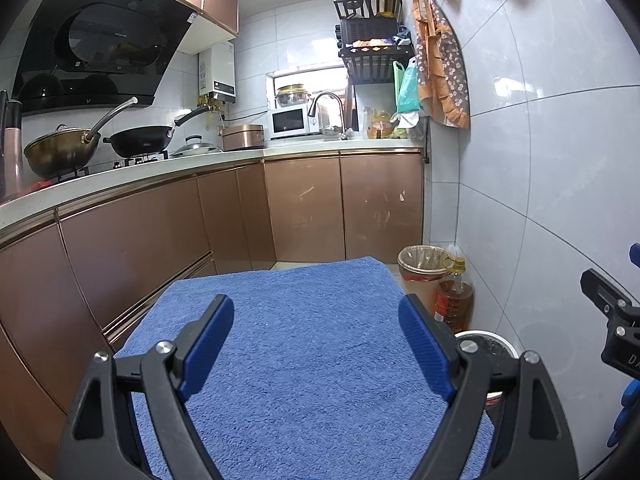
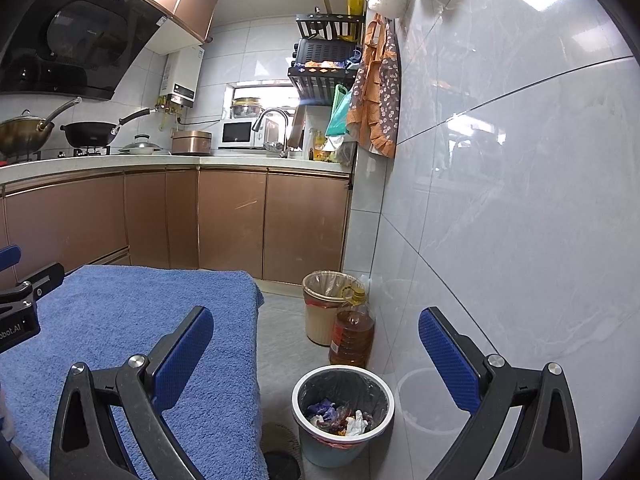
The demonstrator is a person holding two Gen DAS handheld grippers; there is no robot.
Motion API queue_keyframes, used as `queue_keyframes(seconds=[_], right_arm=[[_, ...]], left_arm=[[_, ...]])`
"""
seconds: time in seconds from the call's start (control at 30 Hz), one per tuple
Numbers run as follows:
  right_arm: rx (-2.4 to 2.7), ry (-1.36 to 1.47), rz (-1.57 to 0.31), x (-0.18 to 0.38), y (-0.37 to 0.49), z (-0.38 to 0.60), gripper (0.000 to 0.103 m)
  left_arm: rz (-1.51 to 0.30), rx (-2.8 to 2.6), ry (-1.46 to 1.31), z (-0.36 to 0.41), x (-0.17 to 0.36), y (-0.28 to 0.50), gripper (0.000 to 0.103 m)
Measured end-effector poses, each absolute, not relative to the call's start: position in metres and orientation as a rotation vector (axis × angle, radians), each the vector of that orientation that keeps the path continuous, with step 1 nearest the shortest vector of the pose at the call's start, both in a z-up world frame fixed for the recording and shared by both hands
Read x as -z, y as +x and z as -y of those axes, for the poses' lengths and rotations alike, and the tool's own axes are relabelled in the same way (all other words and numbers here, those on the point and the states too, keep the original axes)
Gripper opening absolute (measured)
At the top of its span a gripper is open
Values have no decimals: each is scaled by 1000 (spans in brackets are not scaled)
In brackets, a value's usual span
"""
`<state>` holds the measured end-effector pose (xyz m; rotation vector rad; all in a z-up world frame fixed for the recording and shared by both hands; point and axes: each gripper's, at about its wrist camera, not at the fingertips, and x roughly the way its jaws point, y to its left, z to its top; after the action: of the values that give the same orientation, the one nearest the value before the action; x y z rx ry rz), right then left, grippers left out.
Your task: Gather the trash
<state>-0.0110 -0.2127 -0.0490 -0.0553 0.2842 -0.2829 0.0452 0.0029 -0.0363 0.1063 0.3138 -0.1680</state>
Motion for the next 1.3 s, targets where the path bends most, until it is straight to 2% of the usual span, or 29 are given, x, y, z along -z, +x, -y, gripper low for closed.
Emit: queue_keyframes(seconds=[1.3], right_arm=[[280, -57, -281, 47, -11, 215, 103]], left_arm=[[-297, 145, 89, -11, 34, 39, 84]])
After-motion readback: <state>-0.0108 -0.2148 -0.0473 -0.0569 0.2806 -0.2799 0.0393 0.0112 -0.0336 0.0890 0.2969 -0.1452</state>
